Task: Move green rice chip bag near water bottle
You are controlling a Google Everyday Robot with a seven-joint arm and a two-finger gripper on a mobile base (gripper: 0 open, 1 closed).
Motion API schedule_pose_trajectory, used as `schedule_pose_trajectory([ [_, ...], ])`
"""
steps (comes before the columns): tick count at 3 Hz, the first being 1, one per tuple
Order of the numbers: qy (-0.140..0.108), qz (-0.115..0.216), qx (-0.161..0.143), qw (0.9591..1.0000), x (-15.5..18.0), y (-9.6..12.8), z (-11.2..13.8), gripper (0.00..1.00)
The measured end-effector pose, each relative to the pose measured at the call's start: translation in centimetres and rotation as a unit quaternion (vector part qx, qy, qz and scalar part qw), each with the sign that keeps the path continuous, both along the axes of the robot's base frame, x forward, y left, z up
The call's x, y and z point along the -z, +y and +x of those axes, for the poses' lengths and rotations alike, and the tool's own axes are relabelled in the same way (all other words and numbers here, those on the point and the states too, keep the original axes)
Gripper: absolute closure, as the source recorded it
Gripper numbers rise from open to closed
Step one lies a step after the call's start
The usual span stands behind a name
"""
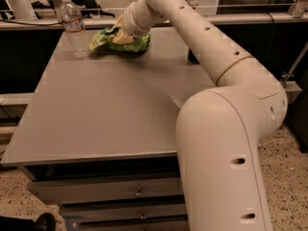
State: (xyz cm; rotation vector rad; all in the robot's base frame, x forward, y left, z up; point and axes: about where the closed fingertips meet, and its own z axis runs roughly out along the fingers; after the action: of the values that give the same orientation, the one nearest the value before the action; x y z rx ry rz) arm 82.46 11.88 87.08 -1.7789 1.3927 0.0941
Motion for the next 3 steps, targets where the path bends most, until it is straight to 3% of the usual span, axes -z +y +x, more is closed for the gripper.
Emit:
schedule_pose_trajectory([
  [1,0.000,0.000,0.000,1.0000,0.01,0.01,0.00,1.00],
  [2,0.010,0.002,-0.011,0.9999,0.69,0.75,-0.30,0.84],
  [3,0.010,0.002,-0.012,0.9999,0.69,0.76,-0.31,0.61],
])
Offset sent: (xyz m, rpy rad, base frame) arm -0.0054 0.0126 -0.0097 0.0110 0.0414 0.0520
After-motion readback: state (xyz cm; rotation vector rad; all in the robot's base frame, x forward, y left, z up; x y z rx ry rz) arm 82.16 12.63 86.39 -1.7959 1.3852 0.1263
